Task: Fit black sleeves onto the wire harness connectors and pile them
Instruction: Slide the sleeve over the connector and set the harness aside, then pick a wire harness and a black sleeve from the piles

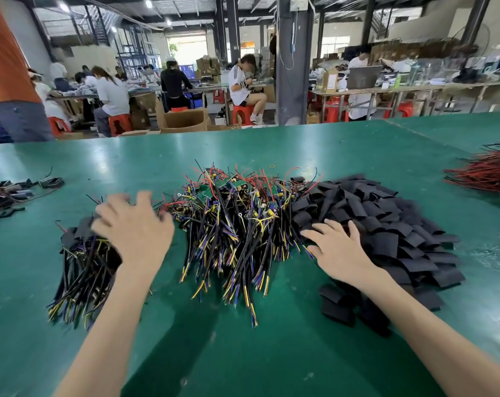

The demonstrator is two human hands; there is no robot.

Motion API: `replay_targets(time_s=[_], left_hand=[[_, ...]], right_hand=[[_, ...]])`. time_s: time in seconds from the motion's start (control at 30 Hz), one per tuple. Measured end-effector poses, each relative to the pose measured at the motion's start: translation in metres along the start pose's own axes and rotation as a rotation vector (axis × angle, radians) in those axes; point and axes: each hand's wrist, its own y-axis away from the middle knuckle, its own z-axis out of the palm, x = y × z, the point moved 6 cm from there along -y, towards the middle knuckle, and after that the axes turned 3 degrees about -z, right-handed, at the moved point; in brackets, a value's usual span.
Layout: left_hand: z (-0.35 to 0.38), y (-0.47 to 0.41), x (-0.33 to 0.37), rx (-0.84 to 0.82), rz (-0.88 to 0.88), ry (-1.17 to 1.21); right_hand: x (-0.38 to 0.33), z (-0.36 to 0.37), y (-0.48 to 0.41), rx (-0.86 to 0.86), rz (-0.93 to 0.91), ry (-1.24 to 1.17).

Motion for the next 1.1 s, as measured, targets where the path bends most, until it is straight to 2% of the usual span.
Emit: replay_targets(time_s=[0.03,0.13,0.33,0.5,0.6,0.7,0.93,1.1], left_hand=[[0.000,-0.005,0.018,-0.020,0.058,0.089],[0.020,-0.029,0.070,-0.213,0.098,0.285],[0.063,-0.049,0.133,-0.362,0.332,0.007],[0.084,-0.050,0.140,-0.529,0.295,-0.177],[0.083,-0.046,0.148,-0.546,0.408,-0.256],[0.079,-0.043,0.151,-0.535,0.495,-0.238],[0.060,-0.050,0.146,-0.465,0.376,0.036],[0.054,-0.053,0.147,-0.471,0.315,0.064]], right_hand=[[0.000,0.000,-0.001,-0.005,-0.006,-0.011],[0.000,-0.002,-0.003,0.003,-0.028,0.000],[0.000,-0.007,-0.003,0.109,-0.064,-0.034],[-0.002,0.002,-0.005,0.092,-0.101,-0.056],[0.000,0.005,-0.007,0.069,-0.104,-0.016],[0.001,0.003,-0.008,0.073,-0.101,-0.002],[0.001,-0.004,-0.006,0.081,-0.058,0.054],[0.001,-0.004,-0.005,0.086,-0.039,0.023]])
